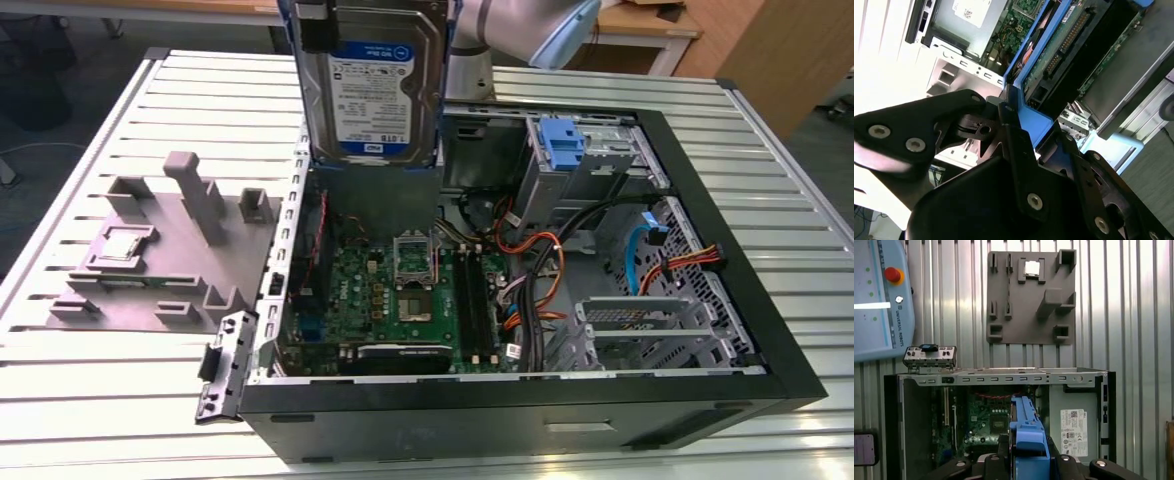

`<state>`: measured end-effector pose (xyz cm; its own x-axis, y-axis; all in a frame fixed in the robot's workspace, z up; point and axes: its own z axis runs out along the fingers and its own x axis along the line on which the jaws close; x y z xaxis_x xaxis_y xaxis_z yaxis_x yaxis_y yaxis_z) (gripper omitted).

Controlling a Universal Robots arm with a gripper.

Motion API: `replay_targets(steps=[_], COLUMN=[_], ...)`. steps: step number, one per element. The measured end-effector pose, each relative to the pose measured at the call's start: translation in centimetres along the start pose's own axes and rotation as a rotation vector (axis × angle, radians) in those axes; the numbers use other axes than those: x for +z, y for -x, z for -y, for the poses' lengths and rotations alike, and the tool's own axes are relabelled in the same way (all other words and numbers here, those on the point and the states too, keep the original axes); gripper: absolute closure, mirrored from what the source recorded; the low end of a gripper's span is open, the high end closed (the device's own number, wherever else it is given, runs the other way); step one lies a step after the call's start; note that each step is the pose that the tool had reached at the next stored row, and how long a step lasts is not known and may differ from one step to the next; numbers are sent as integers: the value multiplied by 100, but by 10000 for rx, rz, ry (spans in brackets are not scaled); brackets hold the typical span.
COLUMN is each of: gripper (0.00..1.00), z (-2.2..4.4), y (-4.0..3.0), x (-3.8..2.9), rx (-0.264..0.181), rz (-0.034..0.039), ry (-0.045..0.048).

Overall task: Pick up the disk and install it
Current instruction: 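Pick up the disk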

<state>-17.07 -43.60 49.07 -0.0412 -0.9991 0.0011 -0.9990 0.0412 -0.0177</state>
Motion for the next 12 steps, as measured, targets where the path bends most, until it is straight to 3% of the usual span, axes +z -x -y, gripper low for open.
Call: replay_targets(steps=[12], gripper=[64], z=[89], y=[-19], x=[2], rx=[0], rz=[1], ry=[0])
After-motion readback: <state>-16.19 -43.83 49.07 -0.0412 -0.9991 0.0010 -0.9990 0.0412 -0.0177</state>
